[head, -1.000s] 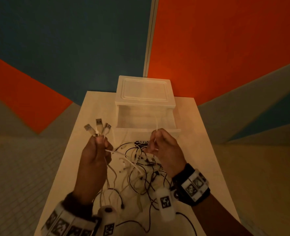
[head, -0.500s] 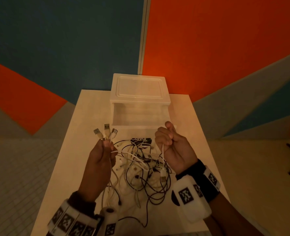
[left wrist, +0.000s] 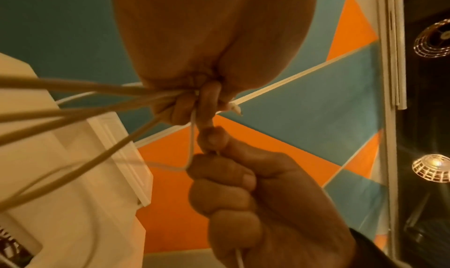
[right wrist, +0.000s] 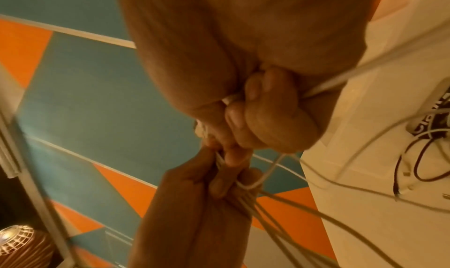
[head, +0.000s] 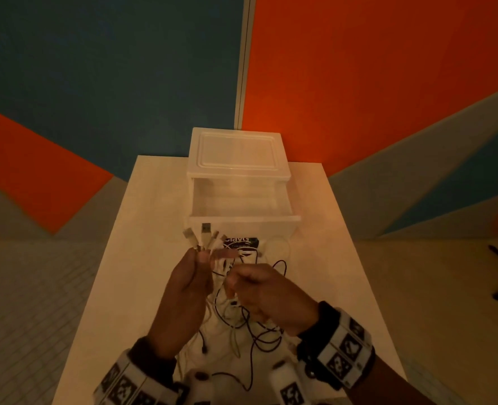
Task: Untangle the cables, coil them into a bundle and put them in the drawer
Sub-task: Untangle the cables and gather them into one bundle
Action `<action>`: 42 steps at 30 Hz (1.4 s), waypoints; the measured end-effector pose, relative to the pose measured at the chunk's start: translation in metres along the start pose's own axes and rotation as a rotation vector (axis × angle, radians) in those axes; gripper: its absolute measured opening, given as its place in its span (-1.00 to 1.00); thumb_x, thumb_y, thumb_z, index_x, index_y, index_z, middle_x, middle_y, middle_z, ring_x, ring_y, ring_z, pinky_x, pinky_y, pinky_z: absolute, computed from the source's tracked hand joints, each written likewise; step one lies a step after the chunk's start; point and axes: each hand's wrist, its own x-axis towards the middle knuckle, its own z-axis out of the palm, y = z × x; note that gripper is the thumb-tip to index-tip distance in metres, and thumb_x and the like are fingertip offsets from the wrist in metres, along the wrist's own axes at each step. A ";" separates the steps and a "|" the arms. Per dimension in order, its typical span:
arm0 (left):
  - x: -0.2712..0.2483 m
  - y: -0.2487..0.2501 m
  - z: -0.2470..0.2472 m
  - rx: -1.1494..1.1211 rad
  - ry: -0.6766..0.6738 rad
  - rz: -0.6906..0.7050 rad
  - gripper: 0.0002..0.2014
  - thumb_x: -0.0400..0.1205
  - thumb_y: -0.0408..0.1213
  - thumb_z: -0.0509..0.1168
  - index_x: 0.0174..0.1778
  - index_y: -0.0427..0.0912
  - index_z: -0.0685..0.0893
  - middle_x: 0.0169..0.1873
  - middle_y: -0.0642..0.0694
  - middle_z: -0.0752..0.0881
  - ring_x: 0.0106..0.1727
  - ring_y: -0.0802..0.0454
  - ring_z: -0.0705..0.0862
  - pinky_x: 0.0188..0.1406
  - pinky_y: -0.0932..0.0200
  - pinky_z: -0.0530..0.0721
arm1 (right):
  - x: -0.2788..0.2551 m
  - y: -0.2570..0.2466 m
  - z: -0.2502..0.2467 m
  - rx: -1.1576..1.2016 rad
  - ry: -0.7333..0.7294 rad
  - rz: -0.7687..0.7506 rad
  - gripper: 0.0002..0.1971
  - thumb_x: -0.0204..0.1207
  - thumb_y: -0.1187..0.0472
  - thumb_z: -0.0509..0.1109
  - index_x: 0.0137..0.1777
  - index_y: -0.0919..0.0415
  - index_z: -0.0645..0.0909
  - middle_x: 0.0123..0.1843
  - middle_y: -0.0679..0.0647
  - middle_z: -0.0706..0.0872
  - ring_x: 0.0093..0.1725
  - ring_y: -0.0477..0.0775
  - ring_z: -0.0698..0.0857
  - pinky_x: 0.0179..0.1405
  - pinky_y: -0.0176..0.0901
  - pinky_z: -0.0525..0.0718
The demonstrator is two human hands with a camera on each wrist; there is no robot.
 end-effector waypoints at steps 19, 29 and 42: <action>0.014 -0.010 -0.011 0.028 0.034 0.010 -0.66 0.80 -0.15 -0.01 -0.17 -0.24 0.52 -0.14 -0.15 0.80 -0.56 0.18 0.26 -0.55 0.30 0.32 | -0.027 -0.018 -0.061 -0.135 0.541 -0.378 -0.91 0.56 0.30 0.42 -0.10 0.33 0.70 -0.51 0.09 0.60 -0.55 0.01 0.56 -0.53 -0.19 0.56; 0.010 -0.007 0.000 0.028 0.023 0.013 -0.67 0.78 -0.19 0.02 -0.18 -0.30 0.52 -0.32 -0.03 0.69 -0.46 0.01 0.65 -0.47 0.28 0.51 | 0.015 -0.029 -0.010 -0.083 0.280 -0.223 -0.76 0.54 0.20 0.49 -0.20 0.41 0.69 -0.36 0.31 0.77 -0.48 0.11 0.71 -0.46 -0.15 0.63; 0.005 0.001 0.009 -0.106 0.093 0.006 -0.65 0.78 -0.29 -0.03 -0.04 -0.48 0.55 -0.17 -0.23 0.76 -0.16 -0.13 0.76 -0.17 0.09 0.73 | 0.010 -0.048 0.006 -0.418 0.319 -0.398 -0.75 0.55 0.09 0.45 -0.38 0.06 0.68 -0.38 -0.01 0.65 -0.36 -0.15 0.59 -0.29 -0.26 0.53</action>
